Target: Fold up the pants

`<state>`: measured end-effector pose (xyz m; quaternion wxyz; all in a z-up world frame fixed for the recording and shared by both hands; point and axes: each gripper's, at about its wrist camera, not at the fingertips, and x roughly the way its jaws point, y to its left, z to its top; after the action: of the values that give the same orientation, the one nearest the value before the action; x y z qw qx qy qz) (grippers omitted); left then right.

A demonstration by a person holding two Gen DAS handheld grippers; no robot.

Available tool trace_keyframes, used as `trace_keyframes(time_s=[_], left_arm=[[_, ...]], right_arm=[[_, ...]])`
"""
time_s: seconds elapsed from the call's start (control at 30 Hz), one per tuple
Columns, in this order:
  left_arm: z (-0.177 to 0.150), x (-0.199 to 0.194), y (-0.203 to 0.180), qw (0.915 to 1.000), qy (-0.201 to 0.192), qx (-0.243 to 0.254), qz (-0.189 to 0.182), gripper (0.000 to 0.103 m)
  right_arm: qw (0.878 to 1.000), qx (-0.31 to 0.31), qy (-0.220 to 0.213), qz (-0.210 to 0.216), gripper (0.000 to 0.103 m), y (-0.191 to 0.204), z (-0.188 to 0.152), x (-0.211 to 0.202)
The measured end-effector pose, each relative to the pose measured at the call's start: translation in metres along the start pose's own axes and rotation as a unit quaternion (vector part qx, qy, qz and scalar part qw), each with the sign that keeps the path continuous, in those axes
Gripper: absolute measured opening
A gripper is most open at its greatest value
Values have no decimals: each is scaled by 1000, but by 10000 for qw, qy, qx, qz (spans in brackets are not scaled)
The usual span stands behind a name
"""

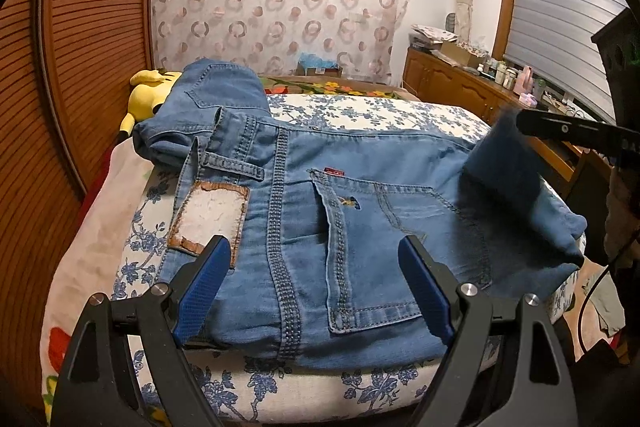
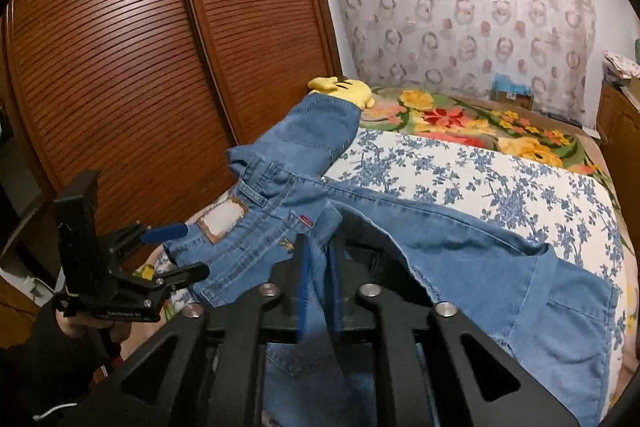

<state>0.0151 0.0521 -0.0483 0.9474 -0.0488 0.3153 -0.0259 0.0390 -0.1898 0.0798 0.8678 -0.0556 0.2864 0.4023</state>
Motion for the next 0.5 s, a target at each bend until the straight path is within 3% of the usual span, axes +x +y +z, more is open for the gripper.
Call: trace_keyframes(time_s=[0.07, 0.1, 0.5], left_arm=[[0, 1, -2, 10000, 11, 13, -15, 86], [0, 1, -3, 10000, 16, 19, -22, 86], [4, 15, -23, 9994, 109, 194, -262, 86]], right_arm=[[10000, -19, -2, -5, 37, -2, 5, -1], [10000, -20, -24, -16, 38, -3, 6, -2], [9986, 92, -197, -477, 38, -12, -13, -19]])
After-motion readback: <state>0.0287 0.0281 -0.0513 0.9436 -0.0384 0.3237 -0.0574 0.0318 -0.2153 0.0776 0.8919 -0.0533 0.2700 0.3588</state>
